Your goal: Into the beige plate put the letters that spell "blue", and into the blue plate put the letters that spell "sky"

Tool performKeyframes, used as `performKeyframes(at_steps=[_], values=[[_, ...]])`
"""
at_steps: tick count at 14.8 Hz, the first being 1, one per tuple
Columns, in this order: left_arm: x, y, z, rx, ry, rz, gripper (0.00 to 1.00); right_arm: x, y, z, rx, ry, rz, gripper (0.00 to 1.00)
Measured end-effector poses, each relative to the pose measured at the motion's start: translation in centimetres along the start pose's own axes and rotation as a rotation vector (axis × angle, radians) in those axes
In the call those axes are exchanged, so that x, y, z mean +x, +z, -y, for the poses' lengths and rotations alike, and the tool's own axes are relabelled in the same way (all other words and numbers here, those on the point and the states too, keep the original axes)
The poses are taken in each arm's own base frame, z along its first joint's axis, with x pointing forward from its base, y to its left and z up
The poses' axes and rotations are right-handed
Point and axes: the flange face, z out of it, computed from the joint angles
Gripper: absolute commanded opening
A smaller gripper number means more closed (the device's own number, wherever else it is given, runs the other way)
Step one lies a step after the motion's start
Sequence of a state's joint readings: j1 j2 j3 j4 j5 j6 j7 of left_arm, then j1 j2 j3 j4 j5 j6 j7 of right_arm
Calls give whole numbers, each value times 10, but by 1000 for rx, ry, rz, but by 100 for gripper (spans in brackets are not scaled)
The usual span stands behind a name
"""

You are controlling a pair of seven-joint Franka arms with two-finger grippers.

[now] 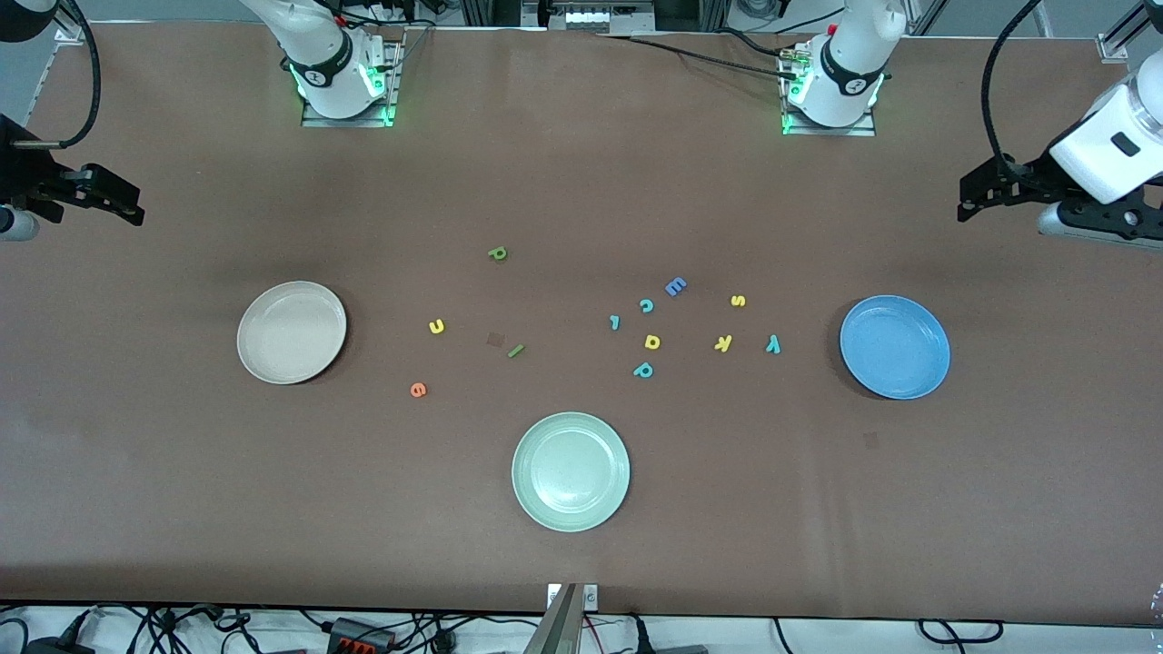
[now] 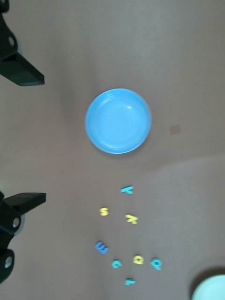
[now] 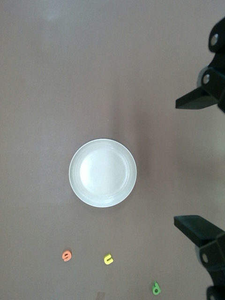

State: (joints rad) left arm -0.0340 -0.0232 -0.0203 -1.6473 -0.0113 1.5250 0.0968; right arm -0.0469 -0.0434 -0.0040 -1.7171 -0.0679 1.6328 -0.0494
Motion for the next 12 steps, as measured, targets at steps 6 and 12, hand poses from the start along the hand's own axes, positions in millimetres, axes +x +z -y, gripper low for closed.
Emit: performKeyframes(at_steps=[6, 12], values=[[45, 81, -35, -6, 62, 151, 100, 9, 21, 13, 3, -26, 46, 100], [92, 165, -65, -2, 95, 179, 100, 41, 115, 138, 9, -187, 192, 100]])
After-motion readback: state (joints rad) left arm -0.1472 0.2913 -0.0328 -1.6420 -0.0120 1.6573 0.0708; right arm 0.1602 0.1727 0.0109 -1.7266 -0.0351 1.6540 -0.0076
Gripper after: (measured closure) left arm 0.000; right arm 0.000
